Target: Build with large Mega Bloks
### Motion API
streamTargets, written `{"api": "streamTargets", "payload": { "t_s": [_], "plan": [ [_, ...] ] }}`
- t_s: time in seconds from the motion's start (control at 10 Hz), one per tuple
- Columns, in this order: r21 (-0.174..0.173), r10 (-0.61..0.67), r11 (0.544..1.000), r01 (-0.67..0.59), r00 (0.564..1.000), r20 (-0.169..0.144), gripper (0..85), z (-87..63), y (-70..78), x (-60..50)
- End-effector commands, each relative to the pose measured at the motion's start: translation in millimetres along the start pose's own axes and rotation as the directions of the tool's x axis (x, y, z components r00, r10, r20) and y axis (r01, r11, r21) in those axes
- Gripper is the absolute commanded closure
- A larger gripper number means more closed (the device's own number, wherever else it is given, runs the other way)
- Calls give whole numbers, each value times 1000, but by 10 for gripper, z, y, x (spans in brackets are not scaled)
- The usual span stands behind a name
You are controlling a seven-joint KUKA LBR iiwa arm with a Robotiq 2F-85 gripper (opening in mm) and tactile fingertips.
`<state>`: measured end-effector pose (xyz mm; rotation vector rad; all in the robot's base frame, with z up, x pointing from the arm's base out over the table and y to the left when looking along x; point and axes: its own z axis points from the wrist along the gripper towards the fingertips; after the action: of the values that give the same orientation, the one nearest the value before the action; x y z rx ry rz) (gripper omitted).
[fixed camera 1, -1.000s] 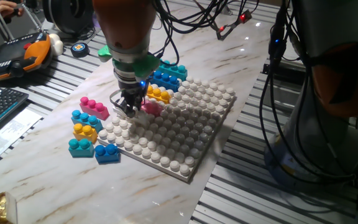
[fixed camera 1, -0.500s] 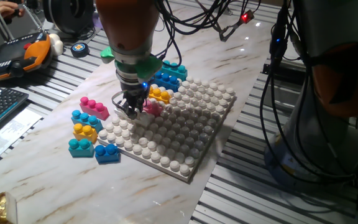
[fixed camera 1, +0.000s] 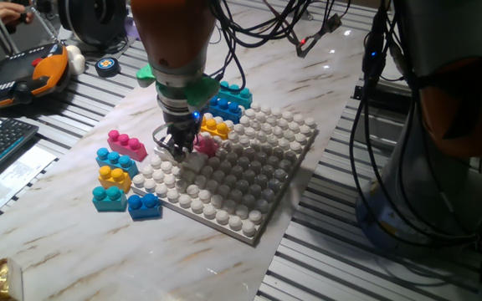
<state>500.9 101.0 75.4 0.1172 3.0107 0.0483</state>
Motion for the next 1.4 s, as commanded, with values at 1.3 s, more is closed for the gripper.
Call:
{"api": "streamTargets", "payload": {
  "t_s": [1.3],
  "plan": [
    [-9,21,1000,-21,1000,-12,843,244,-28,-8]
  ]
}}
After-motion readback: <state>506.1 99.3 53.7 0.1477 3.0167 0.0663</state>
